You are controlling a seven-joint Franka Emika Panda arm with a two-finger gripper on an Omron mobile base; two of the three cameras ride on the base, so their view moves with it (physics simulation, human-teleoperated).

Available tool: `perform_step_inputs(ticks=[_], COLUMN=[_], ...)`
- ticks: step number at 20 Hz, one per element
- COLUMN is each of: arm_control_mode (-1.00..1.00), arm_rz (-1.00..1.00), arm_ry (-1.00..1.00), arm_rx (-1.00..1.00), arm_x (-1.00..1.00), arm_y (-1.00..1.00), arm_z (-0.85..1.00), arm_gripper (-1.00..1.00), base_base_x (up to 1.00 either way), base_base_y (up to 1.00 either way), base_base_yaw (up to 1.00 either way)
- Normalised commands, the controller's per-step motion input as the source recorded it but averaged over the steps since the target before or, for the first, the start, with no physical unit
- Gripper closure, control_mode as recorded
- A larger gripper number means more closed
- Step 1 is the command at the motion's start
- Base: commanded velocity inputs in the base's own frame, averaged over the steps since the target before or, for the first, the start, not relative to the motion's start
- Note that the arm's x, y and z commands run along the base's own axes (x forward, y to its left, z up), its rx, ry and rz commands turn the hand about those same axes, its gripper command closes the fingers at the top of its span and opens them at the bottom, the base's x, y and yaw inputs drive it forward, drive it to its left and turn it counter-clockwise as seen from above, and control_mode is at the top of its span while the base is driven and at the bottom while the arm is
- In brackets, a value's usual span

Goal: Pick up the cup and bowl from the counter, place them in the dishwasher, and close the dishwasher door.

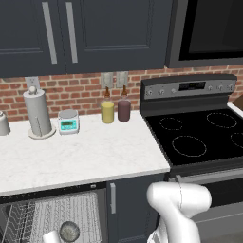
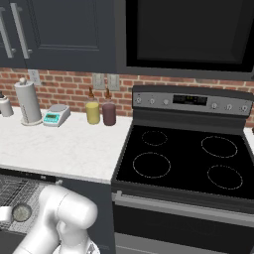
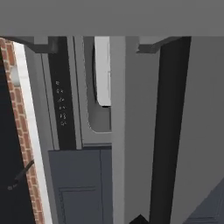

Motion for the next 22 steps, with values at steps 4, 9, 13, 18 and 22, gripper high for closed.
perform_step_inputs(ticks=[4,9,13,18,22], arm_control_mode=[-1.00,-1.00,-1.00,-1.00,-1.00], arm_rz=[0.00,0.00,-0.01,0.00,-0.02], arm_ry=[-0.23,-0.16,-0.09,-0.14,-0.11], arm_rx=[0.00,0.00,0.00,0.03,0.00], arm_x=[0.18,0.37,0.08,-0.34,0.04], arm_y=[0.01,0.00,0.20,0.43,0.00], arm_z=[-1.00,-1.00,-0.80,-0.15,-0.90], arm_gripper=[-1.00,-1.00,-1.00,-1.00,-1.00], base_base_x=[0.00,0.00,0.00,0.00,0.00], base_base_y=[0.00,0.00,0.00,0.00,0.00], base_base_yaw=[0.00,0.00,0.00,0.00,0.00])
